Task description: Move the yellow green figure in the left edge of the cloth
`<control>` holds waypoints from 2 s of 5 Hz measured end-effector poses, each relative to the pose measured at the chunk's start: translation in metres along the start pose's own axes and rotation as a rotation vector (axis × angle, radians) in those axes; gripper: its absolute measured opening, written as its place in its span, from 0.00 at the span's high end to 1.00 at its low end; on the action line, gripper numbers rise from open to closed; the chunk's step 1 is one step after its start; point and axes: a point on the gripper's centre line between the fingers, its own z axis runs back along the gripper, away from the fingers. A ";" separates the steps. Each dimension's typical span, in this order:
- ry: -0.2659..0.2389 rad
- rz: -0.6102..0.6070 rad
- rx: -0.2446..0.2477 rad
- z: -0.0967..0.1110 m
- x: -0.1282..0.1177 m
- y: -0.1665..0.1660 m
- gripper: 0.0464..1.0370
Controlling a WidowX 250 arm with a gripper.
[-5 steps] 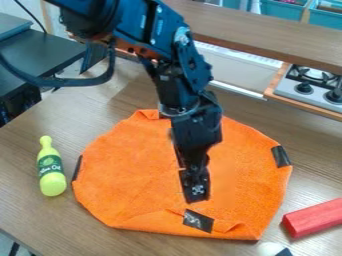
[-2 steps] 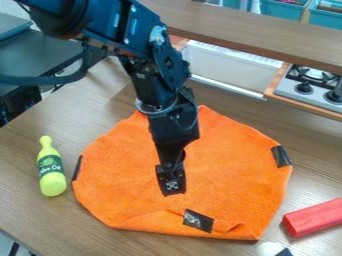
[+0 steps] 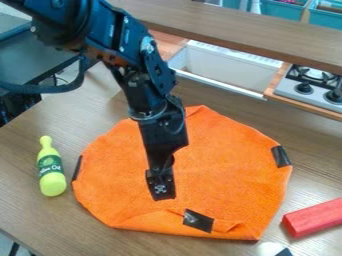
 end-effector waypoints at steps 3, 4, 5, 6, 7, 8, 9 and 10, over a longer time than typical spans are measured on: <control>-0.017 -0.157 -0.012 -0.025 0.016 -0.008 0.04; 0.004 -0.185 0.001 -0.034 0.018 -0.010 0.04; -0.004 -0.083 0.036 -0.034 0.013 -0.001 0.04; -0.068 0.170 0.108 -0.020 -0.006 0.013 0.04; -0.140 0.428 0.161 -0.001 -0.028 0.026 0.04; -0.168 0.637 0.153 0.004 -0.044 0.032 0.04; -0.183 0.864 0.136 0.010 -0.068 0.040 0.04; -0.150 1.051 0.177 0.014 -0.091 0.046 0.04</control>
